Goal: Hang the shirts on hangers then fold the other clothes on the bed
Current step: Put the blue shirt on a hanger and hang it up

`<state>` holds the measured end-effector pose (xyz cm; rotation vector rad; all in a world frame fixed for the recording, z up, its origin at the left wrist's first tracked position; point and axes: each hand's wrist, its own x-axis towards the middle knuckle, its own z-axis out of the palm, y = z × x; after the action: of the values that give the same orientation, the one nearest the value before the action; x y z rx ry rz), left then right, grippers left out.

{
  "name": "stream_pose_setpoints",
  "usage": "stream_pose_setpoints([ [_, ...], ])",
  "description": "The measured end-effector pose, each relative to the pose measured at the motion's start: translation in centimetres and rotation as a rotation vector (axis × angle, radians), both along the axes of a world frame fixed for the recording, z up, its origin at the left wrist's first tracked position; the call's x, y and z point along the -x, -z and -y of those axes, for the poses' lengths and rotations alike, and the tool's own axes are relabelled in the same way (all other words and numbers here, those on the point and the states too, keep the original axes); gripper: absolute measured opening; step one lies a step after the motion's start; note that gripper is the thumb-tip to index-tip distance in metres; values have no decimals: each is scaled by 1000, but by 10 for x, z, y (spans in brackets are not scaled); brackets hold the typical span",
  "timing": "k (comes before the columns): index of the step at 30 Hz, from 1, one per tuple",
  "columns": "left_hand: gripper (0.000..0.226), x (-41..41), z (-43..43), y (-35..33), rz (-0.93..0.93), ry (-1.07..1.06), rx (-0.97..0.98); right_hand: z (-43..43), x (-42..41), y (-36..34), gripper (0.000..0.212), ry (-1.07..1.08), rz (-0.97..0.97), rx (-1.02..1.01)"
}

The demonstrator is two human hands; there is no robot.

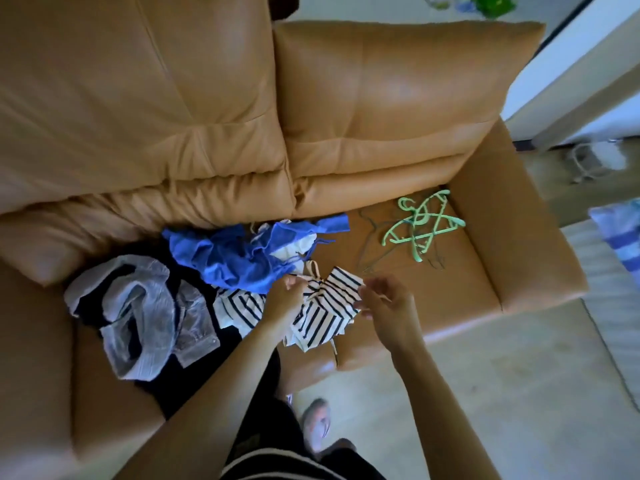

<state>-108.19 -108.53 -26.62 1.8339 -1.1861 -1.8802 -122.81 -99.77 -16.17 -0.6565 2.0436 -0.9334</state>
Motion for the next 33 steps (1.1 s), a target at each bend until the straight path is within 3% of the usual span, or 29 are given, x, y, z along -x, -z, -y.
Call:
stream_pose_setpoints([
  [4, 30, -12, 33, 74, 220, 33, -50, 54, -8, 37, 32, -41, 80, -42],
  [10, 40, -23, 67, 147, 440, 94, -104, 117, -31, 99, 22, -170, 183, -117],
  [16, 59, -29, 96, 220, 277, -123, -329, 127, -31, 146, 12, -256, 224, -201],
  [20, 58, -21, 106, 242, 171, -321, -498, 119, -9, 158, 11, -252, 197, -256],
  [26, 44, -4, 103, 196, 269, -301, -78, 118, 13, 150, 10, -197, 203, -264],
  [31, 29, 2, 97, 99, 214, -409, 202, 143, 12, 119, 6, -195, 291, -227],
  [33, 26, 6, 97, 55, 169, -404, 300, 156, 12, 105, 16, -220, 340, -210],
])
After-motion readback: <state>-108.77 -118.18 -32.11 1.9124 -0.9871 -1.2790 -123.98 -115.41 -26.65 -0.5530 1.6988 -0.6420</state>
